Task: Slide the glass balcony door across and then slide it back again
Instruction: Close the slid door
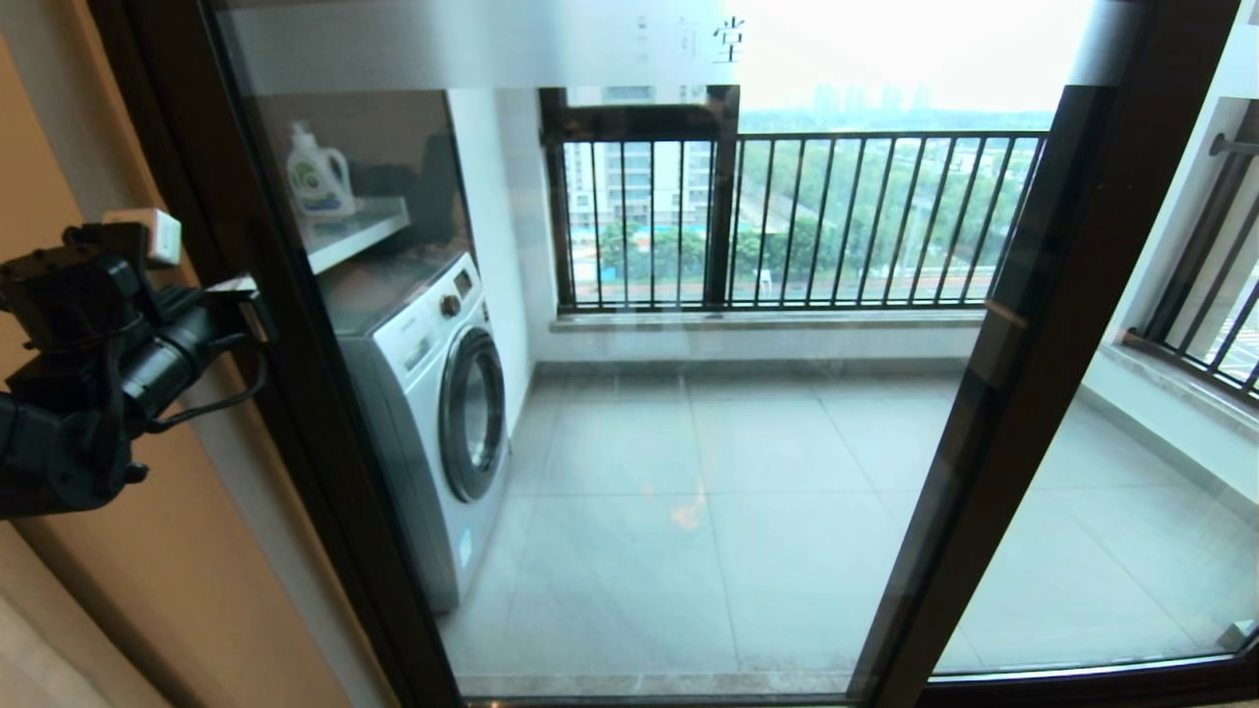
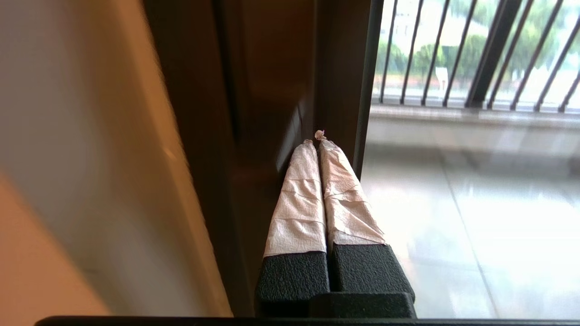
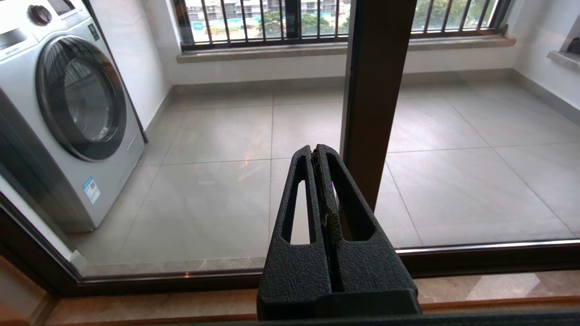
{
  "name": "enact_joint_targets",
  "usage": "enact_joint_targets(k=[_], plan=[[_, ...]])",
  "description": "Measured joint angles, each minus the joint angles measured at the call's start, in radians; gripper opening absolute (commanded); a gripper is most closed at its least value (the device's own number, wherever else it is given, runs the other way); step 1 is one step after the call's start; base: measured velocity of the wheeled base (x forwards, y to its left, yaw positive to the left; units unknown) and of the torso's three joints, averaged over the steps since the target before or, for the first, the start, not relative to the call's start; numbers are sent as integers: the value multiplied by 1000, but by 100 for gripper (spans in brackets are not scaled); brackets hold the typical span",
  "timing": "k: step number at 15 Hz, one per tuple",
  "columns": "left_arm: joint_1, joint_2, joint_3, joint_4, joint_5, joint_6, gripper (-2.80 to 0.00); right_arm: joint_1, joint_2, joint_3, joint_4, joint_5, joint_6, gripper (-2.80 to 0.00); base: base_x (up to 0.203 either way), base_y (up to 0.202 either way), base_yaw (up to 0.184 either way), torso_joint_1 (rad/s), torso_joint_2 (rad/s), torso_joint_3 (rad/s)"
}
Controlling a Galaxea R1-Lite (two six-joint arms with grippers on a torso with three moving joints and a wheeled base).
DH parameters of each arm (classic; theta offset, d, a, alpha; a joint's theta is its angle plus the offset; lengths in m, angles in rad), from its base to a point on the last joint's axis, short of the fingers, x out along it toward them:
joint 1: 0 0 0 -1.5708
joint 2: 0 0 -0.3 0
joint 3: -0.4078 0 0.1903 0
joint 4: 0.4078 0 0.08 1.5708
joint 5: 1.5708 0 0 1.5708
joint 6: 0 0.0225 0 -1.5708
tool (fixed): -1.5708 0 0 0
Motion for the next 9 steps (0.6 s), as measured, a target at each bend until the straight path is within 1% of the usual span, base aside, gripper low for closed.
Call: enact_joint_targets(k=[3, 5, 7, 9], plan=[[-36, -65, 14, 3, -7, -1, -280, 0, 0, 0, 0, 0, 0, -280, 0, 0, 0, 0, 0, 0], [-43, -97, 22, 3, -8, 0, -280, 0, 0, 0, 0, 0, 0, -280, 0, 0, 0, 0, 0, 0], [-24, -105, 32, 5, -15, 0, -280, 0, 0, 0, 0, 0, 0, -280, 0, 0, 0, 0, 0, 0], [16, -96, 39, 2, -38, 1, -280, 0, 0, 0, 0, 0, 0, -280, 0, 0, 0, 0, 0, 0]])
